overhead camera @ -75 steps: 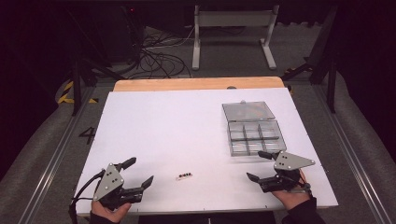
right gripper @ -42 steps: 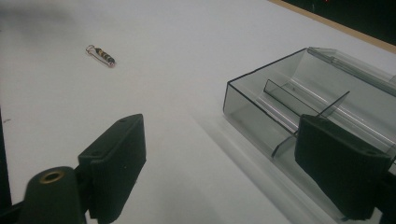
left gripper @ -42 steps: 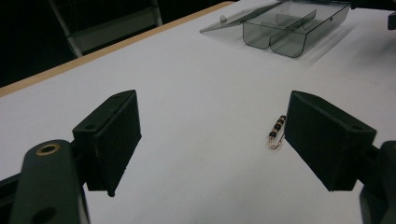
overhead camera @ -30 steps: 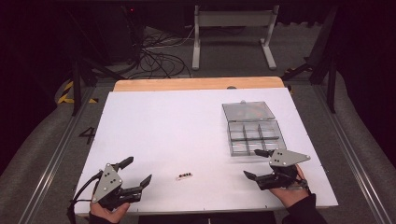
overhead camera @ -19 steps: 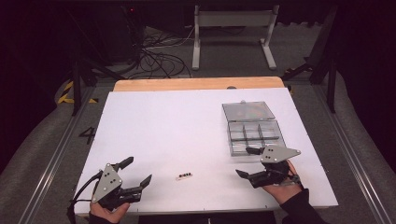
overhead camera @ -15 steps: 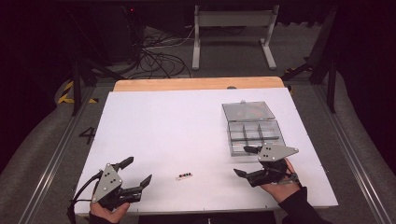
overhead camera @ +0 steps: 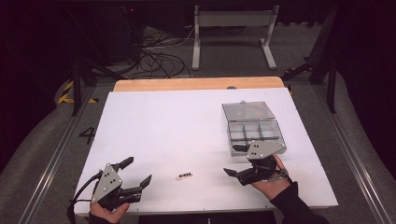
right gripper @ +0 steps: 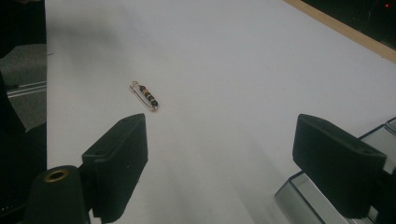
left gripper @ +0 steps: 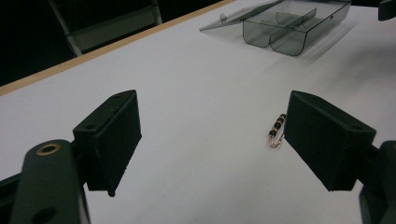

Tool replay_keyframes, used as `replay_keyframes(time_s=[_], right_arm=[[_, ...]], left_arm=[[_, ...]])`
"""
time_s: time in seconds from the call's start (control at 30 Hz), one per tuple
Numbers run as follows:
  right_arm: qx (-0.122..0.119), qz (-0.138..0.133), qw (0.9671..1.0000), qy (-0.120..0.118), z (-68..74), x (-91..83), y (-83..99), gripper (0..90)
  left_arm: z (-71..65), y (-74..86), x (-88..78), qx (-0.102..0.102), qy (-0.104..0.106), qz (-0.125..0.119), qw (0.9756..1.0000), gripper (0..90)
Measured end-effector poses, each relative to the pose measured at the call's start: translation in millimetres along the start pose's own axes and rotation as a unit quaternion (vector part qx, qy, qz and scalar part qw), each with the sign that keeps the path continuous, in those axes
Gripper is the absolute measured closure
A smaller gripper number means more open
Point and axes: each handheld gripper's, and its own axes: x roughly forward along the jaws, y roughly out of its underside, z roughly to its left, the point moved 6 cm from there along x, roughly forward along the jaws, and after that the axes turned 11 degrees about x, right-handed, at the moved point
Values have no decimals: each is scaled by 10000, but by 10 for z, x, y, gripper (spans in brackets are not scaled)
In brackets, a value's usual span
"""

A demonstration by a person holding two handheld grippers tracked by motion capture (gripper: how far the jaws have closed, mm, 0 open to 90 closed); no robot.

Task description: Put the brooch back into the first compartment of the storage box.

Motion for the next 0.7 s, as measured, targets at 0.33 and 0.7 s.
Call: replay_keyframes(time_s=[0.33, 0.7], right_arm=[[152, 312, 9990, -278, 18, 21, -52, 225], [-122, 628, 9969, -452, 107, 156, -192, 286]], left_arm=[[-7, -2, 1, 1, 6, 5, 10000, 198], [-7, -2, -3, 3, 7, 1, 10000, 198]])
